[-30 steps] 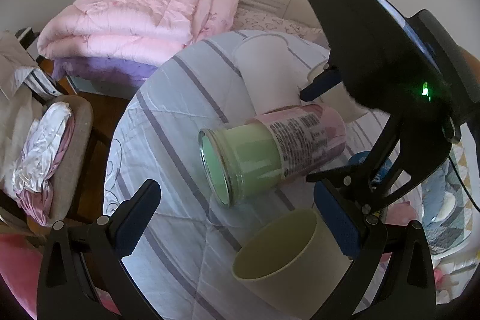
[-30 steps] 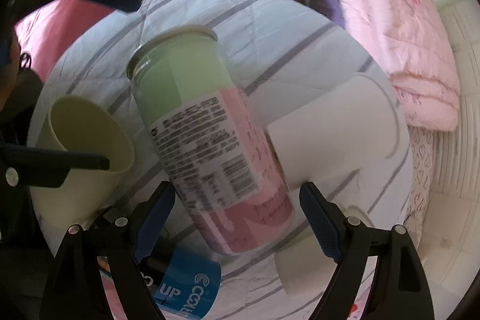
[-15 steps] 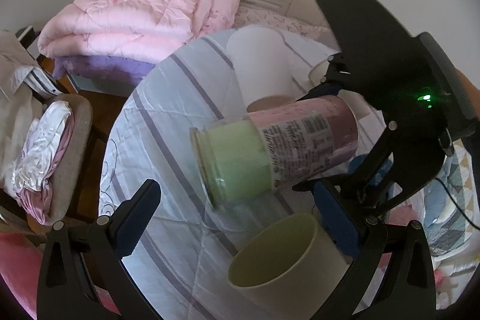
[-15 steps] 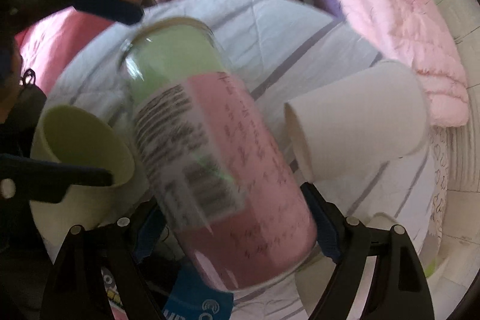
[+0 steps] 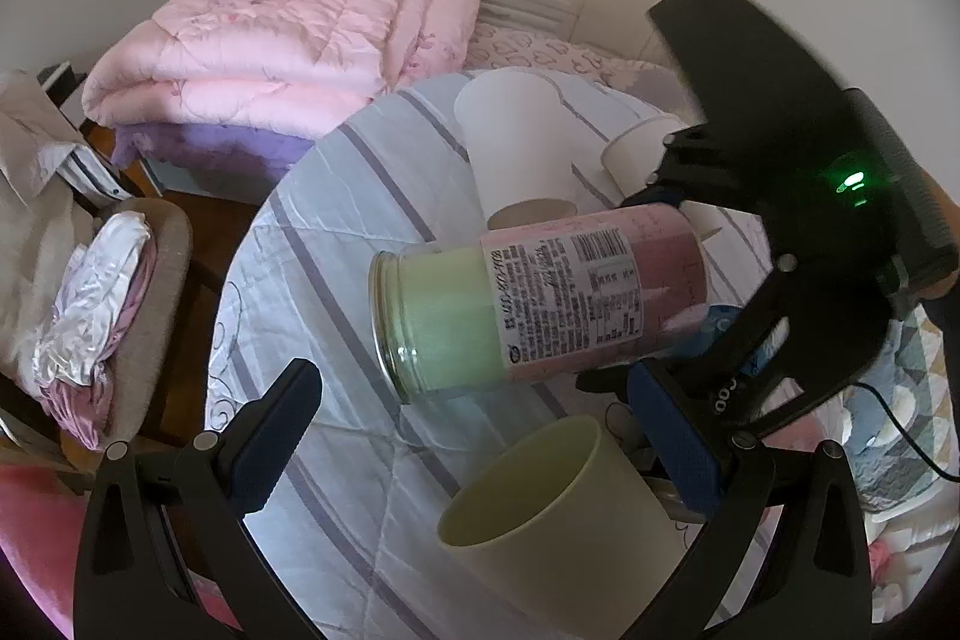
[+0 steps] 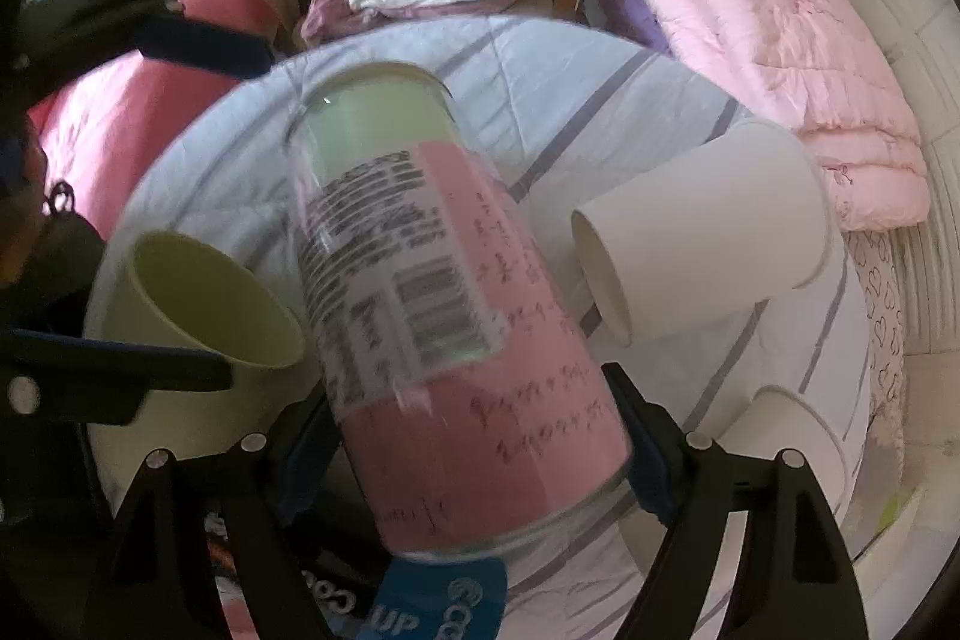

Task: Flip cup upright
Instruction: 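Close the right gripper on the canister and lift it off the table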

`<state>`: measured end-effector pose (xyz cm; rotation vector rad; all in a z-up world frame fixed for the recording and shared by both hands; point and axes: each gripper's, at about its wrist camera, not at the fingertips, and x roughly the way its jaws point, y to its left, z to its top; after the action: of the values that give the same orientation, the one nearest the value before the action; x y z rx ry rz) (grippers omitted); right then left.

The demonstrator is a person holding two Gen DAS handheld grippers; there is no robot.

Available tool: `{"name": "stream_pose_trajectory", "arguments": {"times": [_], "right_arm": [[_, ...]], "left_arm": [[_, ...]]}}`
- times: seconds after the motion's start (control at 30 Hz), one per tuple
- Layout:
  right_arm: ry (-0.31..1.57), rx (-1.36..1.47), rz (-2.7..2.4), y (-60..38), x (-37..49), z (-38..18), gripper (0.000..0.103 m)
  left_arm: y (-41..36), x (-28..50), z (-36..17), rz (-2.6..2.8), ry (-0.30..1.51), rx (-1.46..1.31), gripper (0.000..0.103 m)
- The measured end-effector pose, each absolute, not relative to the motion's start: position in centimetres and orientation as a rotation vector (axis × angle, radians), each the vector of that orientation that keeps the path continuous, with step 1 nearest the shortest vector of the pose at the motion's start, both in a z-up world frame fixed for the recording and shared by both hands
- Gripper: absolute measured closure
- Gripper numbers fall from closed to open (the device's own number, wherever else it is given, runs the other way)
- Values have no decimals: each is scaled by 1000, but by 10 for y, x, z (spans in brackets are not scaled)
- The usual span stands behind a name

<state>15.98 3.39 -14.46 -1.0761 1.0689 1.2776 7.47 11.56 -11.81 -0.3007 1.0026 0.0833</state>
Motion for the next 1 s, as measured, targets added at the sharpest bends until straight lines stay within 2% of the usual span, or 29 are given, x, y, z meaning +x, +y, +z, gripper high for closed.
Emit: {"name": "stream_pose_trajectory", "arguments": {"times": [0.4,0.57,0.9,1.0], "right_arm": [[1155,-834,1209,10,165,-143,23],[1131,-767,1211,3,161,-131,27],[1148,-988,1172,21,156,-150,26],[1124,-1077,1166,32,155,-158,23]], "left_arm": [[105,71,-114,68,1008,-290,0],[103,67,-107,61,987,-291,0],[98,62,-107,55,997,-282,0],[105,64,-107,63,997,-294,0]]}}
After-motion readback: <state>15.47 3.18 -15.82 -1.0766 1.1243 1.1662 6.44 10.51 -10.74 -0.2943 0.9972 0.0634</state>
